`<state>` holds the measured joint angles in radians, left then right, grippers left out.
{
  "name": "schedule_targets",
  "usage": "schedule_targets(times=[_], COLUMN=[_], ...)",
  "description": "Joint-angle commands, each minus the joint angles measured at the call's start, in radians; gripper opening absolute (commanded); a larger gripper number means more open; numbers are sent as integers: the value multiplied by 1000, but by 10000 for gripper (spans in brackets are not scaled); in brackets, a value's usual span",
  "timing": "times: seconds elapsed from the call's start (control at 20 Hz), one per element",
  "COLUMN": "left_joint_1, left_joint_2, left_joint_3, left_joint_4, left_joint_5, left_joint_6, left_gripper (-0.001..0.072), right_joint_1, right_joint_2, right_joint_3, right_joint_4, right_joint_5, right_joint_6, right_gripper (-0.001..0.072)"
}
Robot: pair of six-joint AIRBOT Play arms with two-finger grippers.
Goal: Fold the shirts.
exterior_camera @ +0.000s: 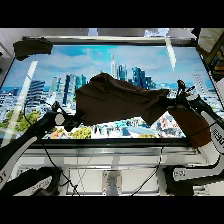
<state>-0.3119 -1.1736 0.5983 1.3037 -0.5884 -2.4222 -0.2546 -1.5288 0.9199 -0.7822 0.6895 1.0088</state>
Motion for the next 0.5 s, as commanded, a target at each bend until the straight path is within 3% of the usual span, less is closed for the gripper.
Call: schedule_targets(times=[0.0,0.1,0.25,0.45], left_joint_1=[0,0,0,0], left_joint_2=[1,7,73,289], left_joint_3=[1,1,1,1], left_joint_4=[-26,-66,-138,-144], left_joint_5=[-4,-2,3,92], left_joint_6=[31,63,177,211], left_gripper=[11,11,10,10], right_joint_1=[0,0,-1,-2], right_joint_2=[4,23,121,395], right_joint_3=[1,1,1,1], right_joint_4=[10,6,-61,-159], right_joint_5=[65,103,122,210], right_joint_6=[-14,-14,19,54], right_gripper=[26,25,25,24])
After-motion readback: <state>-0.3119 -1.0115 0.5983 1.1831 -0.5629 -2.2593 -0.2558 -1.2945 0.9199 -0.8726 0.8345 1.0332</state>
